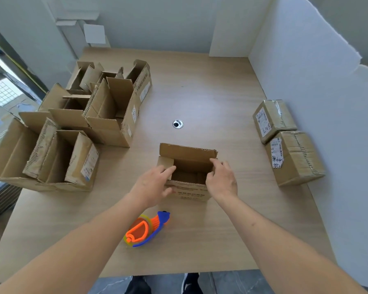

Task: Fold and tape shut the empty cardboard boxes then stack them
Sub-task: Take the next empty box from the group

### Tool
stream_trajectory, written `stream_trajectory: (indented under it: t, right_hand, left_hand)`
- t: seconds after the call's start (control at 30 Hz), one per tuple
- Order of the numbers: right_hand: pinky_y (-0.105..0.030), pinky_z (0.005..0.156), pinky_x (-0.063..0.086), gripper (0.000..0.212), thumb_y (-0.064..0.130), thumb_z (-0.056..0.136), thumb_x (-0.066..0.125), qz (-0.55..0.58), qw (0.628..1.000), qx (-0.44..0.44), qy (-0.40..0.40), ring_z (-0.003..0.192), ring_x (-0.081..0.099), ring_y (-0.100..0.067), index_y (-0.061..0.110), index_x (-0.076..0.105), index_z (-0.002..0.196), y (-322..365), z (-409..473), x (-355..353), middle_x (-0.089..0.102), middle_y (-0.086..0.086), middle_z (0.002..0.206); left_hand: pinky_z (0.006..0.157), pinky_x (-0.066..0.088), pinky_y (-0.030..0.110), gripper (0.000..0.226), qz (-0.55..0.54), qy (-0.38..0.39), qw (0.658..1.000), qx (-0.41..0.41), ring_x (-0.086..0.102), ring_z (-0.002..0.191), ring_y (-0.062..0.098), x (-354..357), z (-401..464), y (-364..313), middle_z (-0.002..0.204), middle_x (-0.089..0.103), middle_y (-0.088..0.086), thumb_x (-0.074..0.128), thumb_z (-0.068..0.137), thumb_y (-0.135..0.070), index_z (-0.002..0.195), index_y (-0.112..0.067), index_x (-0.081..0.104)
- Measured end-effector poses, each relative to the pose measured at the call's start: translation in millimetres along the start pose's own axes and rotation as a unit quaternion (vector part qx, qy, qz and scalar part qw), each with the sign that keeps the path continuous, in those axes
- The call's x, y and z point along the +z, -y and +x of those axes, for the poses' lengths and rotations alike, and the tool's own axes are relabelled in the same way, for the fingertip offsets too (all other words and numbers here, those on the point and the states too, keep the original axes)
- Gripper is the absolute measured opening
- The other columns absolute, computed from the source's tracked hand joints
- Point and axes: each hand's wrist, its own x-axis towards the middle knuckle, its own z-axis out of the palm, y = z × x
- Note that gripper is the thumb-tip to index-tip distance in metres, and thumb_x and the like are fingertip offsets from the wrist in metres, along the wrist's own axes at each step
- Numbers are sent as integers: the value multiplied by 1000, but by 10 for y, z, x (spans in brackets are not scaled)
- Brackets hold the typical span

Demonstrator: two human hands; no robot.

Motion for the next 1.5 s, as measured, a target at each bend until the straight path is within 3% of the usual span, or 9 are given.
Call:
stream_trajectory:
  t: [0.17, 0.37, 0.53, 0.73, 0.87, 1.0, 1.1, 1.33, 1.5]
  right_hand:
    - [-33, 75, 46, 64, 4, 90, 52, -27, 999, 15, -14, 109, 55, -26, 31, 46, 148, 51, 31, -5, 46, 2, 130]
    - [-36, 77, 51, 83, 5, 85, 55, -39, 997, 4, 73, 97, 54, -26, 38, 29, 156, 287, 74, -1, 36, -2, 121]
    - [-37, 94, 50, 84, 20, 85, 54, 15, 990, 2, 139, 117, 55, -27, 43, 19, 158, 450, 143, 62, 55, 0, 130]
    - [-37, 80, 51, 81, 24, 97, 46, 47, 983, 10, 174, 90, 64, -28, 37, -3, 160, 622, 151, 272, 64, -8, 102]
    - [-37, 82, 49, 67, 28, 96, 56, 102, 985, 22, 137, 97, 62, -30, 37, 21, 153, 621, 123, 353, 64, -7, 105]
    - [-34, 78, 40, 22, 46, 93, 54, 99, 988, -6, 115, 100, 55, -24, 35, 50, 111, 640, 68, 307, 58, 2, 107]
    - [-37, 84, 43, 25, 60, 85, 54, 54, 993, -16, 103, 106, 47, -21, 39, 56, 97, 637, 33, 301, 49, 4, 107]
    - [-42, 96, 49, 39, 65, 89, 62, -54, 986, -115, 111, 132, 40, -27, 31, 61, 108, 481, -39, 399, 36, -3, 145]
    - [-47, 118, 24, 46, 56, 98, 55, -160, 964, -195, 84, 150, 22, -35, 37, 49, 139, 447, -166, 570, 27, -4, 163]
  left_hand:
    - [75, 48, 33, 35, 51, 66, 996, 16, 56, 100, 19, -135, 64, -32, 113, 56, -3, 59, 98, -52, 109, -21, 70]
    - [70, 41, 33, 42, 78, 115, 990, -11, 53, 102, 21, -261, -11, 88, 113, 49, -2, 52, 99, -58, 105, -19, 67]
    - [70, 47, 35, 44, 85, 98, 991, -13, 53, 105, 20, -264, -166, 304, 113, 50, -2, 50, 99, -62, 107, -22, 68]
    - [74, 51, 34, 44, 123, 103, 986, 40, 49, 104, 21, -254, -334, 344, 117, 50, -1, 44, 103, -57, 107, -23, 71]
    - [78, 53, 34, 43, 91, 89, 991, 39, 54, 104, 18, -226, -403, 421, 121, 53, -4, 42, 102, -59, 112, -27, 70]
    - [72, 50, 34, 34, 41, 52, 998, -3, 61, 94, 21, -248, -385, 451, 114, 55, -3, 47, 103, -51, 115, -23, 63]
    - [76, 54, 40, 30, -25, -23, 997, -67, 61, 96, 27, -222, -318, 429, 114, 53, 1, 64, 98, -35, 120, -18, 54]
    - [76, 44, 32, 58, -31, -100, 977, -187, 38, 89, 23, -127, -237, 260, 103, 31, 6, 80, 86, -23, 130, -18, 42]
    - [75, 47, 37, 32, -44, -56, 975, -209, 40, 96, 24, -71, -231, 291, 106, 34, 5, 67, 96, -35, 120, -22, 52]
